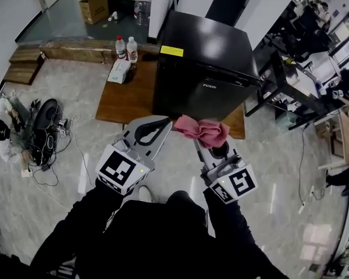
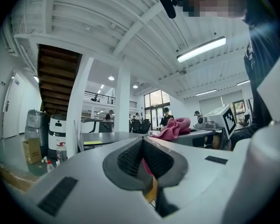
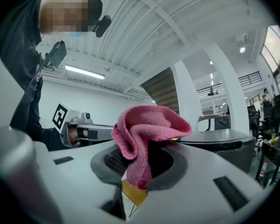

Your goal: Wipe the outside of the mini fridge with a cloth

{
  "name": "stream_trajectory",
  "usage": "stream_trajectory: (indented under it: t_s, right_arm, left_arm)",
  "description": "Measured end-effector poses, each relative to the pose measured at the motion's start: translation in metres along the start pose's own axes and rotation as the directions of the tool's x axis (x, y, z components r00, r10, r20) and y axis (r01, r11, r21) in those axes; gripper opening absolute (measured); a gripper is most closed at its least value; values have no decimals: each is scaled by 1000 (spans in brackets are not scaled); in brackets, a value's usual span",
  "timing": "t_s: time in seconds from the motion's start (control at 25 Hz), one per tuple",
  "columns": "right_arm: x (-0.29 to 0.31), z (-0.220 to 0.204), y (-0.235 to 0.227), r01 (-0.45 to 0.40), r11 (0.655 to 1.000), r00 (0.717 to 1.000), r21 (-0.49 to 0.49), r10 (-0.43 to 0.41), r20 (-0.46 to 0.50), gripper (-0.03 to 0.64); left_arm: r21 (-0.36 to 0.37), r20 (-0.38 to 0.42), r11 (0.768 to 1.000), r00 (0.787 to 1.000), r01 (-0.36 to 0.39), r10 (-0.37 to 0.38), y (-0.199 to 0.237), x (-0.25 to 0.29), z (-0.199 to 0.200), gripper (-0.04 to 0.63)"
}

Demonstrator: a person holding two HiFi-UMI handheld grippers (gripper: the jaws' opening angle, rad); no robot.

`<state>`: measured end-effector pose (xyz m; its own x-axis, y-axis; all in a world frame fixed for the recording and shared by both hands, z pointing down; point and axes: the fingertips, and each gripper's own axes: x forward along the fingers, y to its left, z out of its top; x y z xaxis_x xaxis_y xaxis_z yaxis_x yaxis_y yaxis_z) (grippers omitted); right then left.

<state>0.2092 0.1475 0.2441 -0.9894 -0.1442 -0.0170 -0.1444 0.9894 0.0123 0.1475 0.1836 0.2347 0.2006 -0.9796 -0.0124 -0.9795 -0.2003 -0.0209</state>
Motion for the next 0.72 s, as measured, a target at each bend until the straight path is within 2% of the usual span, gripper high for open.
stream_trajectory:
  t_s: [0.2, 0.4, 0.56, 0.72]
  right_arm:
    - [30, 15, -42, -2, 999, 1000, -36, 2, -3, 86]
    - [64, 41, -112, -20, 996, 1000, -84, 22, 20, 86]
    - [93, 64, -170, -90, 988, 996, -125, 92, 10, 86]
    - [125, 83, -223, -167, 969, 986, -183, 162, -39, 86]
  left_arm:
    - [-2, 34, 1000, 999, -20, 20, 37, 33, 20, 5]
    - [54, 77, 996, 995, -72, 68, 80, 84, 52, 5]
    - [75, 77, 989, 989, -129, 123, 110, 134, 71, 5]
    - [89, 75, 975, 978, -202, 196, 141, 186, 85, 5]
